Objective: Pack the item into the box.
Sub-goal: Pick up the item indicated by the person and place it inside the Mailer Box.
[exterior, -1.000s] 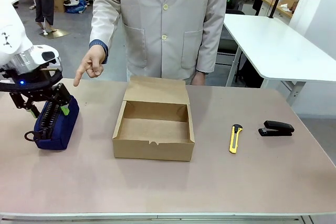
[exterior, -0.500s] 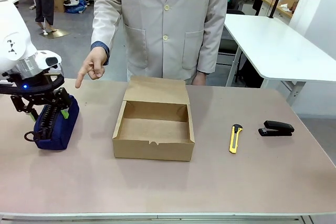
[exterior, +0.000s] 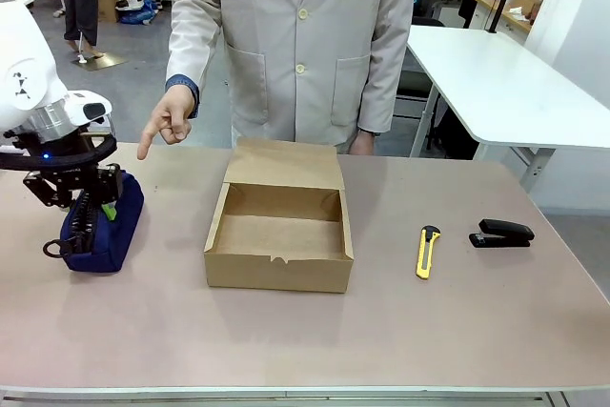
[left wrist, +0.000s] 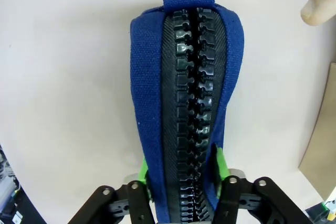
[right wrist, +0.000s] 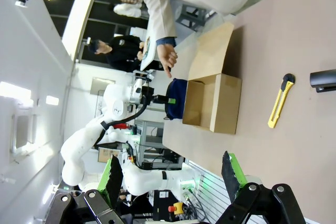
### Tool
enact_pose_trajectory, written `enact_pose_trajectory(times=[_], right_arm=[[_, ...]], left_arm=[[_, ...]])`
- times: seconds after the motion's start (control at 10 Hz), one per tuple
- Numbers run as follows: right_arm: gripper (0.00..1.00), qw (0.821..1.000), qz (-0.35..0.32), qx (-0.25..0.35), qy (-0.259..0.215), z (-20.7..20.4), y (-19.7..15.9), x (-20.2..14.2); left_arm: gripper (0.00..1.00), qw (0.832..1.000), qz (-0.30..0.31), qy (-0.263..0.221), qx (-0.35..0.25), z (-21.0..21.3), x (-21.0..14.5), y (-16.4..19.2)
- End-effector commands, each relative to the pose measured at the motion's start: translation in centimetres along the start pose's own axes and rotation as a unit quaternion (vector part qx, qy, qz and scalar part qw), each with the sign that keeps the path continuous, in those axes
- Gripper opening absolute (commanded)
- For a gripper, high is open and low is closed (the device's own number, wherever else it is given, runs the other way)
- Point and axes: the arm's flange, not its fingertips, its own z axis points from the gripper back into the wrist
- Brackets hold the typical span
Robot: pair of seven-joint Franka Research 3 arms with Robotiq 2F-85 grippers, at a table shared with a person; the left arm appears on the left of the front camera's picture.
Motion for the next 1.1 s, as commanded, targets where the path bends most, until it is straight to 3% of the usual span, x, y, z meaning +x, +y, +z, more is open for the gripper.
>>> enact_pose_trajectory(times=[0.0, 0.2, 0.8, 1.0], right_arm=[[1.0, 1.0, 0.013, 0.008, -0.005, -0.1, 0.2, 0.3], [1.0, 1.0, 0.013, 0.008, -0.005, -0.1, 0.2, 0.3], [1.0, 1.0, 0.013, 0.008, -0.005, -0.1, 0.2, 0.3], [1.0, 1.0, 0.013, 0.008, -0.005, -0.1, 0.2, 0.3]], left_arm=[[0.15, 0.999, 0.013, -0.016, 0.027, 0.1, -0.4, -0.5], [0.0, 0.999, 0.016, -0.016, 0.031, 0.3, -0.6, -0.2], [0.0, 1.0, 0.003, -0.024, 0.016, 3.2, -2.0, 0.6], [0.0, 0.992, -0.116, -0.042, 0.005, 9.0, -6.4, 2.4]])
